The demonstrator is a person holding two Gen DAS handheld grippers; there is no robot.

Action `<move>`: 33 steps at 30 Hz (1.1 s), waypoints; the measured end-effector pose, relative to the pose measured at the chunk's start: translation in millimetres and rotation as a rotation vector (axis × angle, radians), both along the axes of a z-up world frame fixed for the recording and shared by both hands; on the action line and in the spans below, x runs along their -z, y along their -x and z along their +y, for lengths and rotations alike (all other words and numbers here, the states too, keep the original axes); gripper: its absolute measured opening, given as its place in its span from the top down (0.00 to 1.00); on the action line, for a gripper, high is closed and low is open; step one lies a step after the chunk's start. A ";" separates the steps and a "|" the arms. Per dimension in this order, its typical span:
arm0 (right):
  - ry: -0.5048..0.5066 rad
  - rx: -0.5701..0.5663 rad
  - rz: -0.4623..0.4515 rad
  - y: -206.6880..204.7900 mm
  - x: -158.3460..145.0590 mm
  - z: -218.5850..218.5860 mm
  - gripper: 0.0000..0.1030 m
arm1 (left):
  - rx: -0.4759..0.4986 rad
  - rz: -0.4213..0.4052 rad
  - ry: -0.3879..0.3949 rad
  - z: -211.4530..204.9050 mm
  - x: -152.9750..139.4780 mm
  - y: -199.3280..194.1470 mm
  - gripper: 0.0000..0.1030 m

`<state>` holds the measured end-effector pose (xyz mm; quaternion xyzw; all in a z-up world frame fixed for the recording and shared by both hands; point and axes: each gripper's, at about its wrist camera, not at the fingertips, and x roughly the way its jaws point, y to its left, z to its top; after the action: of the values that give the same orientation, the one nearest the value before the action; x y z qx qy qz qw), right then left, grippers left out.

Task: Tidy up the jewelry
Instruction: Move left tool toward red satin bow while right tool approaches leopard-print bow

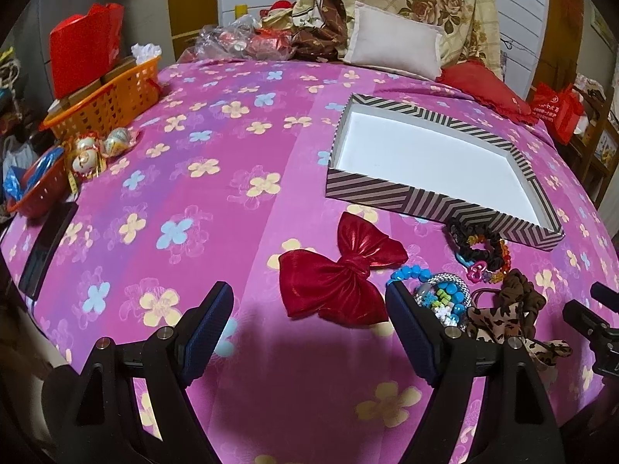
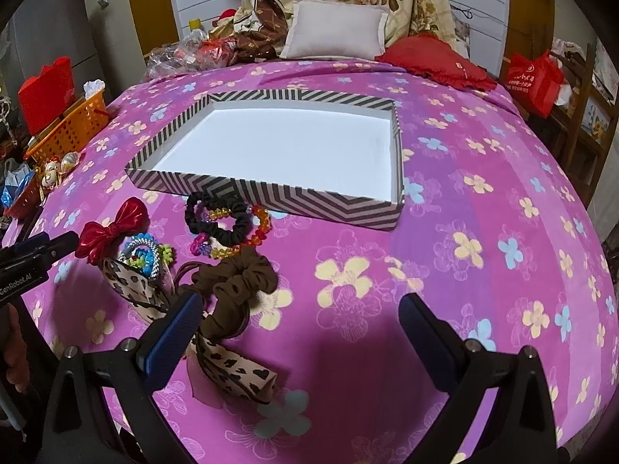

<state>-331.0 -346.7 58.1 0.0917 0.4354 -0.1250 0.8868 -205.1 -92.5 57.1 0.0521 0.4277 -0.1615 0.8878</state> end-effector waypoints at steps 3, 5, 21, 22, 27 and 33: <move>-0.012 -0.008 0.005 -0.3 1.9 0.3 0.00 | -0.006 0.005 -0.005 2.3 2.0 -2.1 0.43; -0.019 -0.017 0.007 -1.3 3.4 2.1 0.00 | -0.005 0.009 -0.009 2.6 3.3 -2.7 0.43; -0.049 -0.079 0.025 -9.3 9.7 18.2 0.00 | -0.013 0.023 -0.016 5.0 8.0 -7.1 0.43; -0.050 -0.081 0.025 -9.5 10.0 18.6 0.00 | -0.014 0.023 -0.016 5.1 8.0 -7.4 0.43; -0.047 -0.090 0.034 -11.1 12.5 22.0 0.00 | -0.014 0.023 -0.016 5.3 8.1 -7.5 0.43; -0.047 -0.099 0.043 -12.3 15.6 24.9 0.00 | -0.017 0.028 -0.017 8.4 10.6 -8.7 0.43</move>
<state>-318.7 -321.8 42.5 0.0880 0.4614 -0.0727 0.8798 -196.4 -84.1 46.5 0.0538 0.4418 -0.1508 0.8827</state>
